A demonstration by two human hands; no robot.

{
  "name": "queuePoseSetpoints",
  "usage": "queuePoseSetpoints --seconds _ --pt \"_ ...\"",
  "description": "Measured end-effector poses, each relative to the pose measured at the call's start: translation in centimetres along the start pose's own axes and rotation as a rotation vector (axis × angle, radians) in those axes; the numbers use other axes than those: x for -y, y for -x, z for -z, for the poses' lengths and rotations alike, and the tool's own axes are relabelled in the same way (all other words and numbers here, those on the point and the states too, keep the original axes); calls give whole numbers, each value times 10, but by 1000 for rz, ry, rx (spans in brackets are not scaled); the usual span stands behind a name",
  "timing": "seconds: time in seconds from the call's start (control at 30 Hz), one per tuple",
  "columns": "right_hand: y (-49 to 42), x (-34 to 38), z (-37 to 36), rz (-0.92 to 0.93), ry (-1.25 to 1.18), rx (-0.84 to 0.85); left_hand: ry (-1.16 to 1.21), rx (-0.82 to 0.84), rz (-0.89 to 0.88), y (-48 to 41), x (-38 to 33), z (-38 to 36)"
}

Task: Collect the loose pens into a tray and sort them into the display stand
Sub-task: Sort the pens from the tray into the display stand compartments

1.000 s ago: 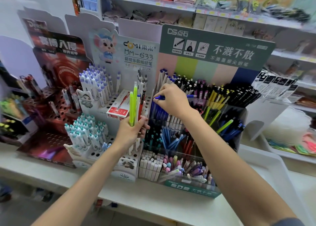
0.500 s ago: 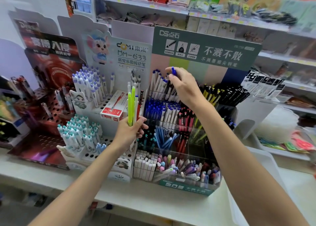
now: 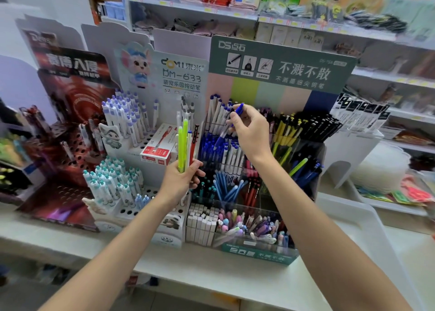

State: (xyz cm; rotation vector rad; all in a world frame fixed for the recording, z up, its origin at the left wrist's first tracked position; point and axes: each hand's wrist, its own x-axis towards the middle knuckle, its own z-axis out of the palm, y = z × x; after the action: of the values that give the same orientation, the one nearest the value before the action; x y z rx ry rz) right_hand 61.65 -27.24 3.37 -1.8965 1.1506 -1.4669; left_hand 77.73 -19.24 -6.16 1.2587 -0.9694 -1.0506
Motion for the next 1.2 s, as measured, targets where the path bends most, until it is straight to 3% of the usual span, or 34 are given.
queuePoseSetpoints --seconds 0.17,0.33,0.47,0.6,0.87,1.07,1.2 --pt "17 -19 -15 69 126 209 -5 -10 8 -2 2 3" --pt "11 -20 -11 171 75 37 3 -1 16 -6 2 7" --pt "14 -21 -15 223 112 117 0 1 7 -5 4 6" --pt "13 -28 -11 253 95 25 -11 -3 7 -6 5 6" --pt "4 -23 -9 224 190 216 -19 -1 -6 -3 -1 1" --pt "18 -28 -1 392 238 55 -6 -11 5 -2 2 2" --pt "14 -37 -6 126 241 173 -26 -12 6 -2 2 3"
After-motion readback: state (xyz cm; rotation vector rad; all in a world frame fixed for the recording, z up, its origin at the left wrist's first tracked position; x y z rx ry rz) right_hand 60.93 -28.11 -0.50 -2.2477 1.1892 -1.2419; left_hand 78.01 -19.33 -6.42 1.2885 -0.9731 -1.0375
